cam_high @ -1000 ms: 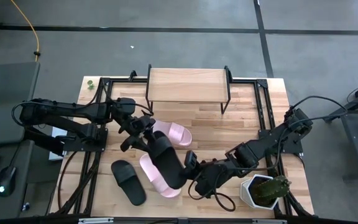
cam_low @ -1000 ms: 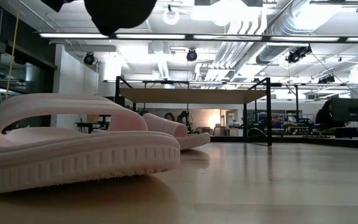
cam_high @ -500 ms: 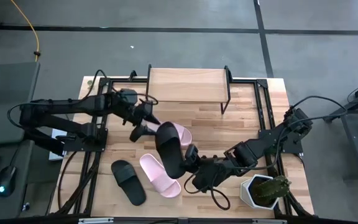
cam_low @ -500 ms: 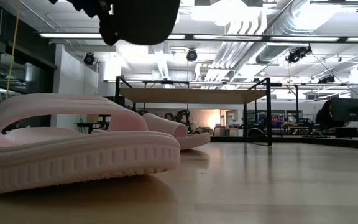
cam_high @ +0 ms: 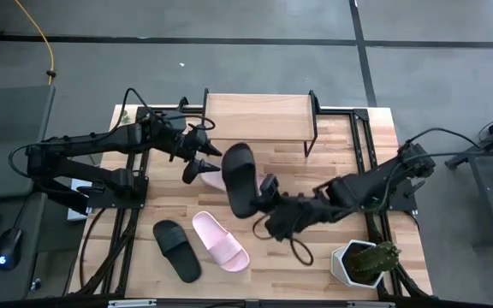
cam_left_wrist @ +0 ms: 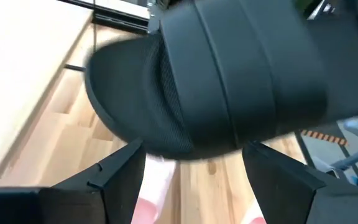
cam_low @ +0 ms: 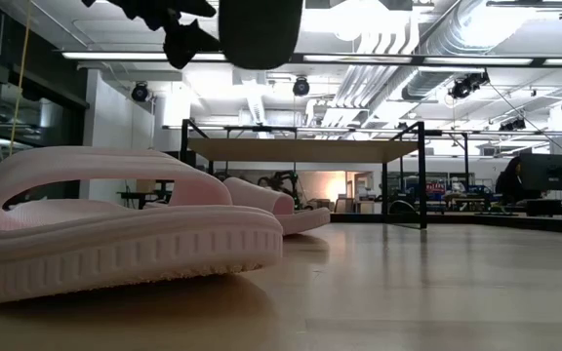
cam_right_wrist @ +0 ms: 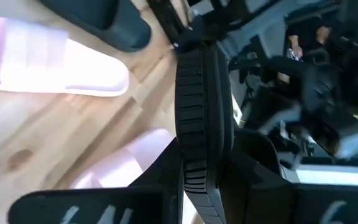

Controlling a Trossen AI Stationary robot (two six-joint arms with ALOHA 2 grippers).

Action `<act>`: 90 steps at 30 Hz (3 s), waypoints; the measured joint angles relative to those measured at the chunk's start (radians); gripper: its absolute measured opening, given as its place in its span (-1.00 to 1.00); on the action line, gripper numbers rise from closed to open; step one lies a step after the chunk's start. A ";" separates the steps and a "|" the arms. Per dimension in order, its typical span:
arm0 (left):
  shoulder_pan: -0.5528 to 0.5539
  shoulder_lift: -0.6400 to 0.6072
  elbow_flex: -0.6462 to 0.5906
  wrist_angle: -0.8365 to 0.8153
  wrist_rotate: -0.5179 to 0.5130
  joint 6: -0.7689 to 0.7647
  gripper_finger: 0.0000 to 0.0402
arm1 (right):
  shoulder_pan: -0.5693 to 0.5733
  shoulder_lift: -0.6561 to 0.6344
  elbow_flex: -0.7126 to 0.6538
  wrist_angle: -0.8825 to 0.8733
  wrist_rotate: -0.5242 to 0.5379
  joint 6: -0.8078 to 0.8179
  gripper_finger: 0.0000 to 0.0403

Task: Pick and place slides into the shelf
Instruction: Put the top black slipper on the shelf

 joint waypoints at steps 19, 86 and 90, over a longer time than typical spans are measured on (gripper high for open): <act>-0.003 0.000 -0.001 0.115 0.012 -0.004 0.28 | -0.174 -0.110 0.000 -0.117 -0.028 -0.016 -0.79; -0.003 0.000 -0.002 0.228 0.002 0.003 0.28 | -0.945 -0.225 0.001 -0.087 -0.815 -0.143 -0.79; -0.003 0.000 -0.002 0.228 0.002 0.003 0.28 | -0.951 -0.215 0.001 -0.005 -0.812 -0.153 -0.79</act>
